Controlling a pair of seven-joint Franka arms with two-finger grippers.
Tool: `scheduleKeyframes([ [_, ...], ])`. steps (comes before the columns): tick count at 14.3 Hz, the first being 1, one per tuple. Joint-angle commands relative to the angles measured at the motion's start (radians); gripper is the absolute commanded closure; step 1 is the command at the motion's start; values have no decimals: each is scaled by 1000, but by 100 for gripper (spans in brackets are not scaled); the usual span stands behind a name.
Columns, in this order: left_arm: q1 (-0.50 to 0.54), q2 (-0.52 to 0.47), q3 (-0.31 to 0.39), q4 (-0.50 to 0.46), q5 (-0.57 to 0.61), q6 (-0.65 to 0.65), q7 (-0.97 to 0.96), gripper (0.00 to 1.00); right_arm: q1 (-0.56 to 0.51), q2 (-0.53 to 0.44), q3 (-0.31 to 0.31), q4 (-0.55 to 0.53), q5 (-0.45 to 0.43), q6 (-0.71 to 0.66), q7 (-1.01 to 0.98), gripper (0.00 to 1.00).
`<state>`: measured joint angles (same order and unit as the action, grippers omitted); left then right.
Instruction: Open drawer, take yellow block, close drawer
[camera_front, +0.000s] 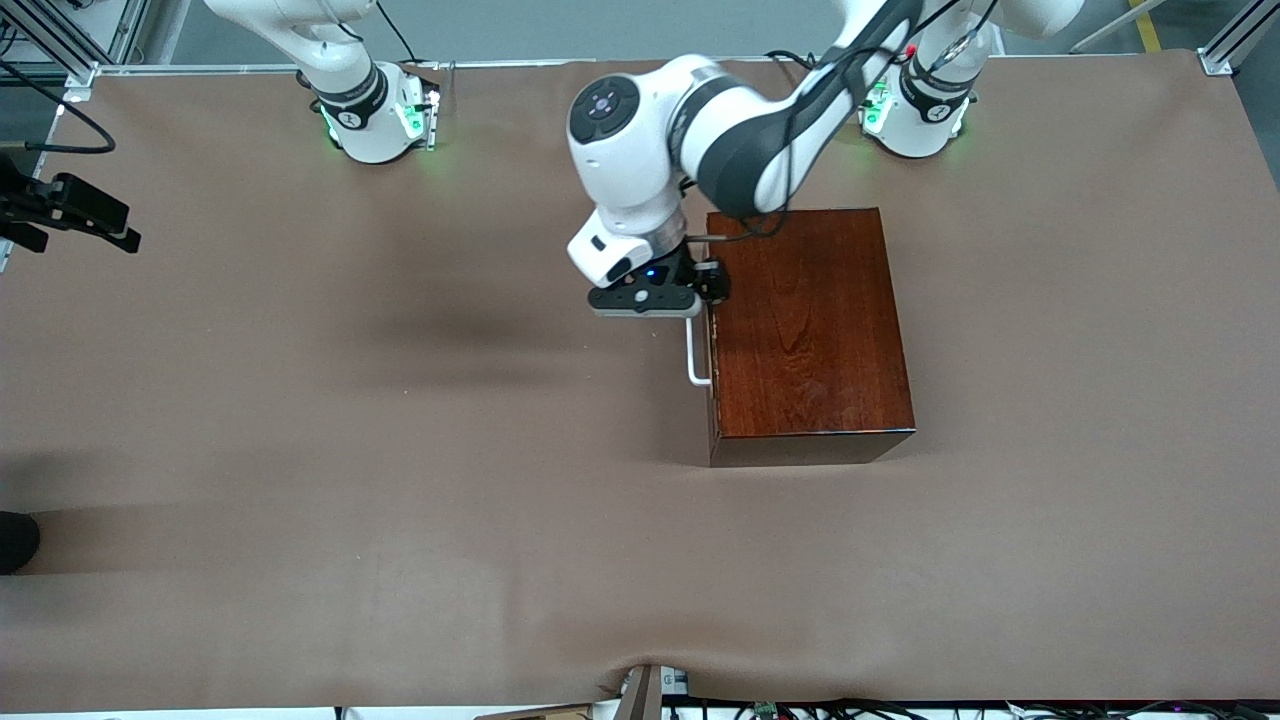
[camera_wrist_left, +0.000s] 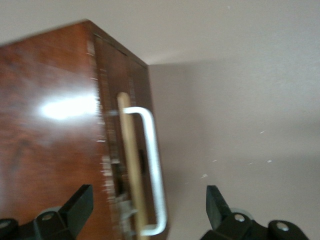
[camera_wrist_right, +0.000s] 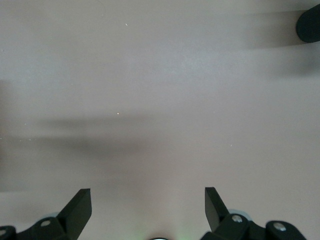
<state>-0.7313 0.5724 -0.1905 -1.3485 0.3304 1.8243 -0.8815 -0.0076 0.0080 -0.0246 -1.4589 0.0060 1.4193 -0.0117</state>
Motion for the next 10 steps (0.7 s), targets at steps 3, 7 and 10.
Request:
scheduleKeyframes([
  [3, -94, 118, 62, 86, 56, 21, -96, 0, -9, 6, 5, 5, 8, -2, -4, 0],
  [7, -91, 133, 62, 62, 53, -26, -109, 0, -8, 7, 5, 6, 8, -2, -4, 0],
  [10, -85, 142, 62, 57, 52, -42, -215, 0, -9, 7, 5, 6, 8, -2, -4, 0],
])
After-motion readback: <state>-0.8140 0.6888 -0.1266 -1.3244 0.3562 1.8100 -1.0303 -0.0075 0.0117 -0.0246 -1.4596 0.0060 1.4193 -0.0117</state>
